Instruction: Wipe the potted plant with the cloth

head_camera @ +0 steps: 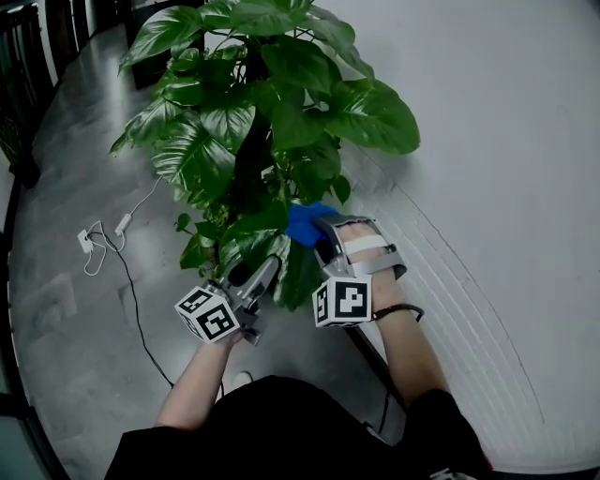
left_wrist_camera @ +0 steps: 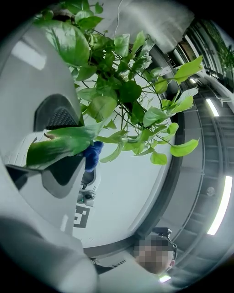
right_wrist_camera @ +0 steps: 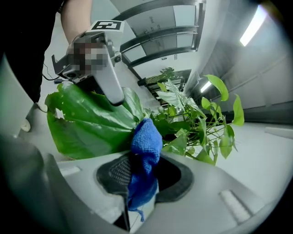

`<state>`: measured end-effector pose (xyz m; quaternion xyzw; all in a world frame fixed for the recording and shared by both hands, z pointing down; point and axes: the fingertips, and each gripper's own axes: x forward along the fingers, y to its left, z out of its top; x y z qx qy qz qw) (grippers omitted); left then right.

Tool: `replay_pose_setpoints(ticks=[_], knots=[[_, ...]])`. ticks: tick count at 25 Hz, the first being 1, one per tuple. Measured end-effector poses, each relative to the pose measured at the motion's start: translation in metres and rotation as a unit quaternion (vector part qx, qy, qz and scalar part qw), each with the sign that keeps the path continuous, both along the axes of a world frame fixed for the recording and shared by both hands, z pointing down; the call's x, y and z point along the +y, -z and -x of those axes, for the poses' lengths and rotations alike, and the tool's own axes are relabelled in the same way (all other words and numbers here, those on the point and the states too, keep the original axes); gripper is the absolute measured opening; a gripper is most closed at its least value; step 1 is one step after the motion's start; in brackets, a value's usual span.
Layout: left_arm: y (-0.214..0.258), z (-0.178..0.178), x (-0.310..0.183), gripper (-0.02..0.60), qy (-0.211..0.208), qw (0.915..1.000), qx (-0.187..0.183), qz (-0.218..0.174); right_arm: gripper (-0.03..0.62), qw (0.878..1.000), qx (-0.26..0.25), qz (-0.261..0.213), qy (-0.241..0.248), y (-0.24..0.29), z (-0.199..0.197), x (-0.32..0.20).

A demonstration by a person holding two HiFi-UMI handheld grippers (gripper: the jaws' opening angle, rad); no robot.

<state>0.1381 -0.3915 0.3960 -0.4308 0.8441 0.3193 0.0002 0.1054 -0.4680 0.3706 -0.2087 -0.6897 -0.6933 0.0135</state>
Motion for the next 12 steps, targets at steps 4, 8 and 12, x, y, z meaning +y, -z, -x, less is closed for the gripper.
replay_pose_setpoints(ticks=[4,8,12], knots=[[-0.001,0.001,-0.001,0.133,-0.002,0.9999,0.010,0.006,0.106,1.000,-0.011,-0.014,-0.015,-0.010,-0.008,-0.009],[-0.002,0.000,-0.003,0.133,-0.010,0.9999,0.011,-0.005,0.106,0.999,-0.023,-0.038,-0.024,-0.025,-0.019,-0.015],[-0.004,-0.001,-0.005,0.135,-0.016,0.9997,0.014,-0.015,0.106,0.998,-0.027,-0.035,-0.032,-0.036,-0.029,-0.018]])
